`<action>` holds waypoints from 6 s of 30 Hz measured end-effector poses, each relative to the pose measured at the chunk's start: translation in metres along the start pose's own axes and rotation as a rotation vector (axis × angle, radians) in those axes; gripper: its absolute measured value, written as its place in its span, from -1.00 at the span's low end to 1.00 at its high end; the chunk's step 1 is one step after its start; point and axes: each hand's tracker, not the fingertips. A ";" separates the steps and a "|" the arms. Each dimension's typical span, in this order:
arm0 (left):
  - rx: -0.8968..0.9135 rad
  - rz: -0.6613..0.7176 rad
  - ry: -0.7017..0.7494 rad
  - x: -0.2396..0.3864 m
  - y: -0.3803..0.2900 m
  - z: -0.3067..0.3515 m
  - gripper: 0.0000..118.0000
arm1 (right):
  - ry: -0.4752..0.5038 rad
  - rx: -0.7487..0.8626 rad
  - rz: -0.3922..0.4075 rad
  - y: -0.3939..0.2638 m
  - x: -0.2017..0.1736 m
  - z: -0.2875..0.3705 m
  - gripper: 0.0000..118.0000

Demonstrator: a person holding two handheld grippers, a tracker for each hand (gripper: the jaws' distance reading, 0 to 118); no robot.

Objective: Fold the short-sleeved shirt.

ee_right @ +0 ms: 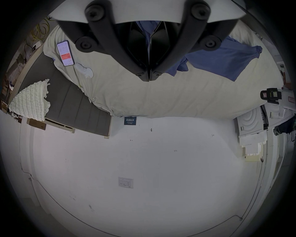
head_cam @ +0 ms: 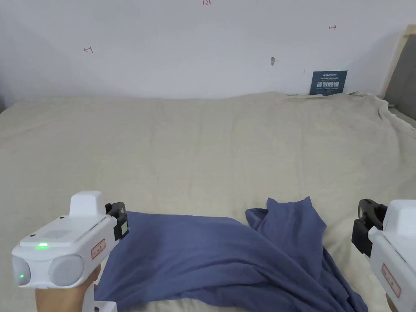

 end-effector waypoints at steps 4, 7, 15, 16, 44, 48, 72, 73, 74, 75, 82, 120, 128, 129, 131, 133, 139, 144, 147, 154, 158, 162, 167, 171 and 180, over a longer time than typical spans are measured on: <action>-0.102 0.010 -0.008 -0.015 0.015 -0.045 -1.00 | 0.000 -0.021 0.009 0.000 -0.001 -0.021 -1.00; -0.152 0.039 -0.034 -0.030 0.026 -0.085 -1.00 | 0.003 -0.033 0.014 -0.001 -0.002 -0.036 -1.00; -0.437 0.033 0.050 -0.063 0.031 -0.211 0.76 | 0.002 -0.089 0.006 -0.008 -0.007 -0.084 -1.00; -0.471 0.027 0.070 -0.066 0.028 -0.223 0.77 | -0.002 -0.099 0.006 -0.010 -0.007 -0.090 -1.00; -0.429 -0.048 -0.015 -0.052 0.009 -0.219 -1.00 | 0.036 -0.344 -0.083 -0.024 0.015 -0.181 -0.98; -0.359 -0.042 -0.054 -0.054 0.020 -0.180 -1.00 | 0.041 -0.477 -0.096 -0.032 0.024 -0.225 0.05; -0.314 -0.021 -0.065 -0.056 0.026 -0.133 -1.00 | 0.082 -0.629 -0.064 -0.055 0.005 -0.265 -0.97; -0.309 -0.018 -0.061 -0.057 0.027 -0.130 -1.00 | 0.088 -0.609 -0.070 -0.046 0.005 -0.255 -0.97; -0.302 -0.015 -0.058 -0.057 0.028 -0.128 -1.00 | 0.094 -0.592 -0.068 -0.038 0.006 -0.247 -0.97; -0.296 -0.010 -0.055 -0.058 0.029 -0.125 -1.00 | 0.101 -0.565 -0.069 -0.029 0.006 -0.238 -0.97; -0.226 0.048 -0.039 -0.068 0.056 -0.099 -1.00 | 0.107 -0.354 -0.070 0.051 0.027 -0.175 -0.97; 0.228 -0.028 0.064 -0.039 0.339 -0.051 -1.00 | 0.068 0.294 -0.051 0.350 0.062 -0.176 -0.97; 0.062 -0.010 0.072 -0.063 0.264 -0.133 -1.00 | 0.090 0.098 -0.046 0.247 0.059 -0.226 -0.97; 0.041 -0.007 0.074 -0.064 0.251 -0.138 -1.00 | 0.095 0.068 -0.047 0.235 0.055 -0.227 -0.97; -0.003 -0.006 0.075 -0.069 0.226 -0.147 -1.00 | 0.103 0.015 -0.038 0.207 0.054 -0.234 -0.97; -0.052 -0.012 0.084 -0.072 0.199 -0.156 -1.00 | 0.104 -0.033 -0.040 0.179 0.058 -0.242 -0.97; -0.147 0.028 0.076 -0.083 0.120 -0.148 -1.00 | 0.126 -0.143 -0.060 0.103 0.056 -0.231 -0.97; -0.211 0.022 0.073 -0.091 0.054 -0.119 -1.00 | 0.146 -0.219 -0.091 0.044 0.056 -0.193 -0.97; -0.269 0.030 0.074 -0.096 0.014 -0.102 -1.00 | 0.162 -0.287 -0.116 0.007 0.054 -0.161 -0.97; -0.370 0.046 0.076 -0.105 -0.063 -0.066 -1.00 | 0.149 -0.395 -0.134 -0.062 0.052 -0.088 -0.97; -0.393 0.049 0.069 -0.105 -0.091 -0.041 -1.00 | 0.139 -0.434 -0.149 -0.087 0.057 -0.047 -0.97; -0.408 0.034 0.062 -0.103 -0.111 -0.020 -1.00 | 0.126 -0.460 -0.156 -0.106 0.063 -0.014 -0.97; -0.444 0.019 0.065 -0.101 -0.132 -0.015 -1.00 | 0.118 -0.511 -0.190 -0.135 0.068 -0.005 -0.97; -0.460 0.029 0.087 -0.097 -0.144 -0.025 -1.00 | 0.094 -0.557 -0.197 -0.160 0.066 -0.020 -0.97; -0.495 0.024 0.142 -0.086 -0.154 -0.033 -0.85 | 0.041 -0.682 -0.201 -0.196 0.057 -0.044 -0.97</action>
